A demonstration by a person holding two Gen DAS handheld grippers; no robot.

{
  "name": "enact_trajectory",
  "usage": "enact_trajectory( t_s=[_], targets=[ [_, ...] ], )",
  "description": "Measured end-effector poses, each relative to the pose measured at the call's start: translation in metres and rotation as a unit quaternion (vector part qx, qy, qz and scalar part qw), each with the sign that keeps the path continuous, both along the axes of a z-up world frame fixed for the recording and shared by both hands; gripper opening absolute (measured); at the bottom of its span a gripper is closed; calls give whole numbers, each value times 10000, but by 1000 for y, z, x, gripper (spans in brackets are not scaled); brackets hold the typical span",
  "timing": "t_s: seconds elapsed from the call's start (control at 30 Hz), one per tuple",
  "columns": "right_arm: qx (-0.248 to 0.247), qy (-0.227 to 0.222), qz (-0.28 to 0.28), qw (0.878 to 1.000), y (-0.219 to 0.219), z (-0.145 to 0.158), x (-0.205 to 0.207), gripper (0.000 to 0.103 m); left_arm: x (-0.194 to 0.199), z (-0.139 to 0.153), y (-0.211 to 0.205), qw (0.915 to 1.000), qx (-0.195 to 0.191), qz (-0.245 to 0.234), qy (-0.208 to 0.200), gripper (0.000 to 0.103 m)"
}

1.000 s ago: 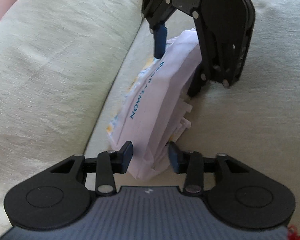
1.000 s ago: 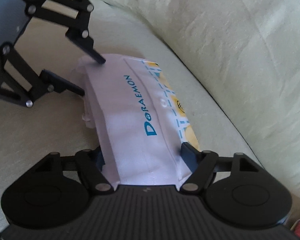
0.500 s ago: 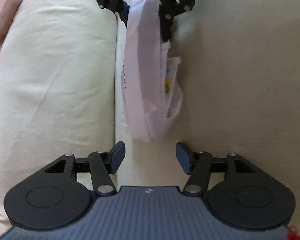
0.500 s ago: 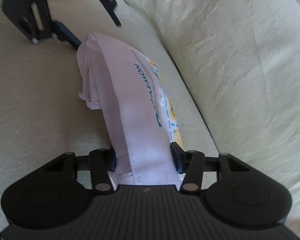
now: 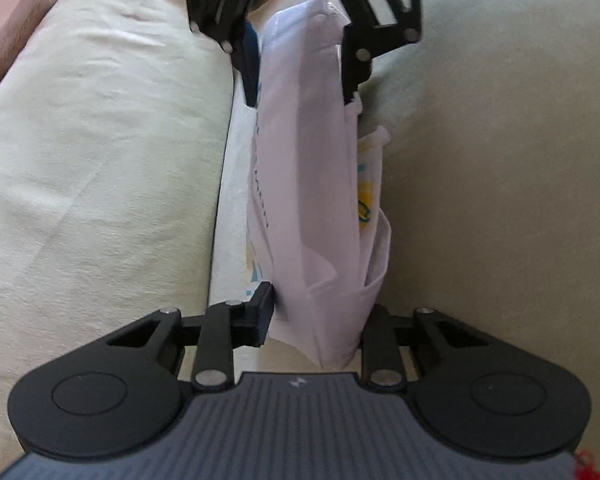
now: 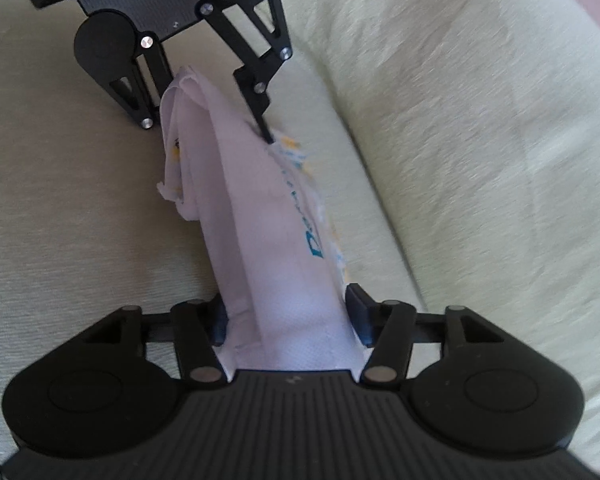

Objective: Fold shopping bag
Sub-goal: 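Carry the held bag with the right gripper over the cardboard box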

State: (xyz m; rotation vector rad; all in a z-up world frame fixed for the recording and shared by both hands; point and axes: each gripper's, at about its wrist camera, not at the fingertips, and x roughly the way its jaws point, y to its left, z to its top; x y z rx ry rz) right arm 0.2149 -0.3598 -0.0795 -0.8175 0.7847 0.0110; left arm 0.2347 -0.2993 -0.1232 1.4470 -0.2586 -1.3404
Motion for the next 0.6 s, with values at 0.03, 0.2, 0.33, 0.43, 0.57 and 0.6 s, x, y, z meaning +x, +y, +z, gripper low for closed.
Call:
enact_trajectory(
  t_s=[0.03, 0.2, 0.33, 0.43, 0.57, 0.6],
  targets=[
    [-116, -40, 16, 9999, 2, -4, -3, 59, -1, 0, -1, 10000, -3, 13, 2, 31],
    [-695, -239, 94, 9972, 12, -22, -15, 34, -5, 1, -6, 9999, -45, 119, 99, 28],
    [-885, -453, 186, 9949, 6, -30, -15, 29, -7, 4, -8, 9997, -110, 181, 103, 26],
    [-1140, -558, 308, 9914, 2, -32, -19, 27, -12, 5, -8, 9996, -160, 200, 71, 23],
    [-1117, -402, 201, 9927, 3, -17, -29, 27, -28, 27, -9, 9995, -102, 198, 203, 21],
    [-1107, -336, 145, 9932, 4, -8, -32, 27, -33, 38, -11, 9994, -85, 180, 277, 21]
  ],
)
